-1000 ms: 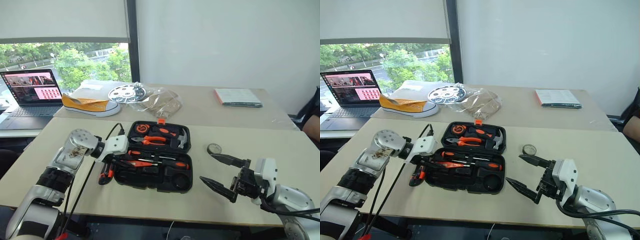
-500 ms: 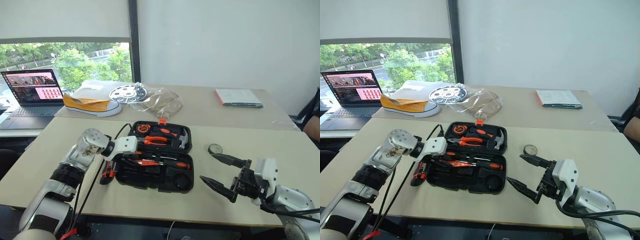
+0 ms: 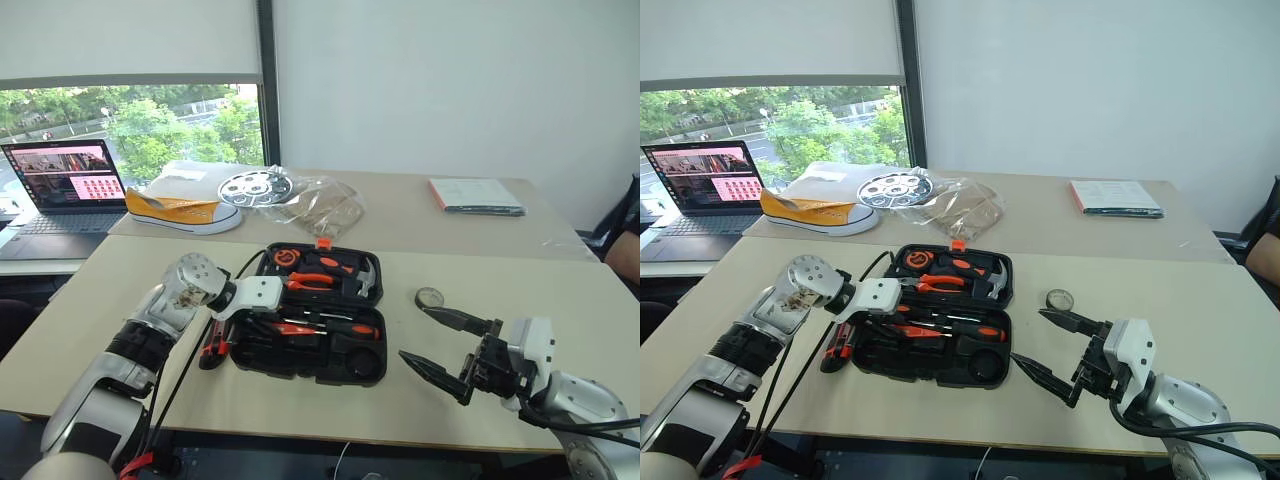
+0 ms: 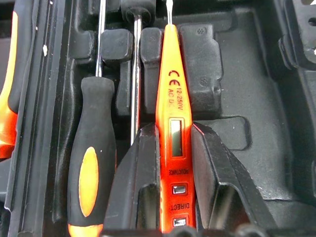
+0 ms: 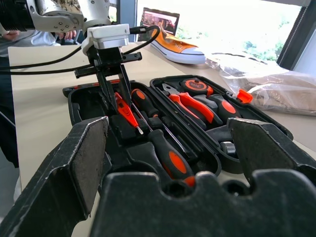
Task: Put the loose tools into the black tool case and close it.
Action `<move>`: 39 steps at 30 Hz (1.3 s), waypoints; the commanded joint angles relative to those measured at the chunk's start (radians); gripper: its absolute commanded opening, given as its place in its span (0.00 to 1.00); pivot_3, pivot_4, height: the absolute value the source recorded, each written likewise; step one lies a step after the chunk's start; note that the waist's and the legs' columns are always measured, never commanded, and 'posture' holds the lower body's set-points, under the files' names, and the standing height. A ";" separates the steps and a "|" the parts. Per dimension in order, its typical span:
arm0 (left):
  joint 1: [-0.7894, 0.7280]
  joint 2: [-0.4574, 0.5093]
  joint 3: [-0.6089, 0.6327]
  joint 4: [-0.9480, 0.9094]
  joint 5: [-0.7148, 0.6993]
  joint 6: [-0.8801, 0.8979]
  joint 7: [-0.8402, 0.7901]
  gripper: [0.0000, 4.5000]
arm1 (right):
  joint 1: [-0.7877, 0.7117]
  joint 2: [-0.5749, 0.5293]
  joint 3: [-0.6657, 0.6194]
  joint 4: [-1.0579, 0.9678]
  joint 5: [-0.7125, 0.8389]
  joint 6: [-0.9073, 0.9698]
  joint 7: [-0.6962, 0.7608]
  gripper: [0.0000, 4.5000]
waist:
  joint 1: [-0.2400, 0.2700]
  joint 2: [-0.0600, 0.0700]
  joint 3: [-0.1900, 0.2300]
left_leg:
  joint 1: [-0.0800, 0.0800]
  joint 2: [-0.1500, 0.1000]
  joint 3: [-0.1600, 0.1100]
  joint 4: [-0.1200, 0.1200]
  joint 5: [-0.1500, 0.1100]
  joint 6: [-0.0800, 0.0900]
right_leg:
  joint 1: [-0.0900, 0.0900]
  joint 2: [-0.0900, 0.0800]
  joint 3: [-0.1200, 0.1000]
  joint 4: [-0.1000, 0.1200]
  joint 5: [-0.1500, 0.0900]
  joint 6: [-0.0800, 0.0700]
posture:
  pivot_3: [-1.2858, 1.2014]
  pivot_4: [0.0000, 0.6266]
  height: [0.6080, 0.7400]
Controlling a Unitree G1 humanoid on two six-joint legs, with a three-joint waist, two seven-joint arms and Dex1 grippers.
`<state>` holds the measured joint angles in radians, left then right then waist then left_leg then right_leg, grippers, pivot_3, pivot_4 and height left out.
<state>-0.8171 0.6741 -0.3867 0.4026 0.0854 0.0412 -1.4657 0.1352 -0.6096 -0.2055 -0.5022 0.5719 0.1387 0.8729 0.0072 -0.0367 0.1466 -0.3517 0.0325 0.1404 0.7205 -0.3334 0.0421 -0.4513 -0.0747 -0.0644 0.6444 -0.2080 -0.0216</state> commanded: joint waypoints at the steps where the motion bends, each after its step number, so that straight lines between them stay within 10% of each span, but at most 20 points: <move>1: 0.006 0.034 -0.062 0.009 0.080 0.027 -0.033 0.11 | -0.016 0.001 0.002 -0.018 0.002 -0.013 0.001 1.00 | -0.002 0.000 0.000 | 0.000 0.000 0.000 0.000 0.000 0.000 | 0.000 0.000 0.000 0.001 0.000 0.000 | 0.52 0.24 1.00; 18: 0.029 0.055 -0.039 -0.032 0.035 0.044 -0.067 0.11 | -0.029 -0.002 0.010 0.009 -0.004 -0.020 0.022 1.00 | -0.021 0.001 0.000 | 0.001 0.001 0.000 0.000 0.000 0.000 | 0.001 0.001 0.001 0.001 0.000 0.000 | 0.52 0.24 1.00; 24: 0.012 0.021 0.044 -0.070 -0.056 0.028 -0.047 0.58 | -0.036 -0.003 0.008 0.015 -0.002 -0.020 0.028 1.00 | -0.016 0.001 0.000 | 0.000 0.001 0.000 0.000 0.000 0.000 | 0.000 0.000 0.000 0.001 0.000 0.000 | 0.52 0.24 1.00; 33: -0.023 0.046 0.105 -0.126 -0.147 0.058 -0.084 0.58 | -0.039 0.000 0.014 0.027 -0.004 -0.021 0.035 1.00 | 0.003 0.000 0.000 | -0.003 0.000 0.000 0.002 -0.001 0.001 | -0.002 -0.001 0.000 0.000 0.000 0.000 | 0.52 0.24 1.00; 39: 0.012 0.036 0.111 -0.091 -0.136 0.031 -0.040 0.19 | -0.034 0.001 0.015 0.024 -0.003 -0.019 0.032 1.00 | 0.004 0.000 0.000 | -0.003 -0.001 0.000 0.002 -0.001 0.001 | -0.002 -0.001 0.000 0.000 0.000 0.001 | 0.52 0.24 1.00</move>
<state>-0.8094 0.7129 -0.3000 0.3165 -0.0407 0.0853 -1.5238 0.1004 -0.6097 -0.1757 -0.4617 0.5680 0.1384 0.9064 0.0111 -0.0363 0.1465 -0.3544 0.0320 0.1403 0.7226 -0.3341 0.0434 -0.4532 -0.0755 -0.0641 0.6447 -0.2080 -0.0209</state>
